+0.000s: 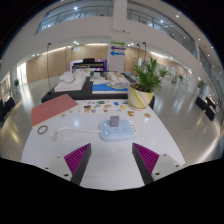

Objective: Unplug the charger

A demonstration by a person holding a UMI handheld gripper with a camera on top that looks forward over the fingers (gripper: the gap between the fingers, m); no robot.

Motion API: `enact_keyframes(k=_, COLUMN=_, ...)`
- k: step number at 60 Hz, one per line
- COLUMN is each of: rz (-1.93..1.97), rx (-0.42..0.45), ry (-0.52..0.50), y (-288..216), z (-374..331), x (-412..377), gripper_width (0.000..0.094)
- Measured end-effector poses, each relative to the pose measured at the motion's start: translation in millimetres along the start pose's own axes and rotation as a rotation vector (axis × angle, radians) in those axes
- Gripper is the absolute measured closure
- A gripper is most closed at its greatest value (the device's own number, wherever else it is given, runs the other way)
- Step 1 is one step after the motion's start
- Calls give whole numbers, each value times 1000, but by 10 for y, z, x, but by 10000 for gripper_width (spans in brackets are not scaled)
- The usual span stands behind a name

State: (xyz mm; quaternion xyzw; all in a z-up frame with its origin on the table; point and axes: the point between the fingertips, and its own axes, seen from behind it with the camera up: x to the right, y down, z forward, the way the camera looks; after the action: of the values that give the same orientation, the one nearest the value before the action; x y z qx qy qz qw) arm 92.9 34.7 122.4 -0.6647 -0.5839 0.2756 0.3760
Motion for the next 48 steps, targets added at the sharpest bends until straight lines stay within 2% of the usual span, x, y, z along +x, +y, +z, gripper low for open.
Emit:
enact_keyframes(k=10, rz=-2, rx=49, ry=-23, y=-83, z=466, x=219, gripper_width=75)
enact_keyframes(k=11, rz=-4, rx=55, ry=-27, y=-81, z=729, x=291, gripper_width=74)
enact_keyframes(k=28, rz=-7, rx=162, ry=-79, y=-406, z=1768, x=295, gripper_width=75)
enact_keyframes(k=37, rz=22, rx=175, ry=-99, y=-508, z=2125, x=222, gripper_width=83)
enact_keyframes(k=42, rz=31, rx=181, ry=-101, y=-551, z=2263, x=205, gripper_width=163)
enact_keyframes(k=47, rz=14, rx=164, ry=-138, y=-524, z=2352, x=82, gripper_width=655)
enact_keyframes(k=48, rz=7, rx=168, ry=-129, y=-527, z=2353, x=99, gripper_width=656)
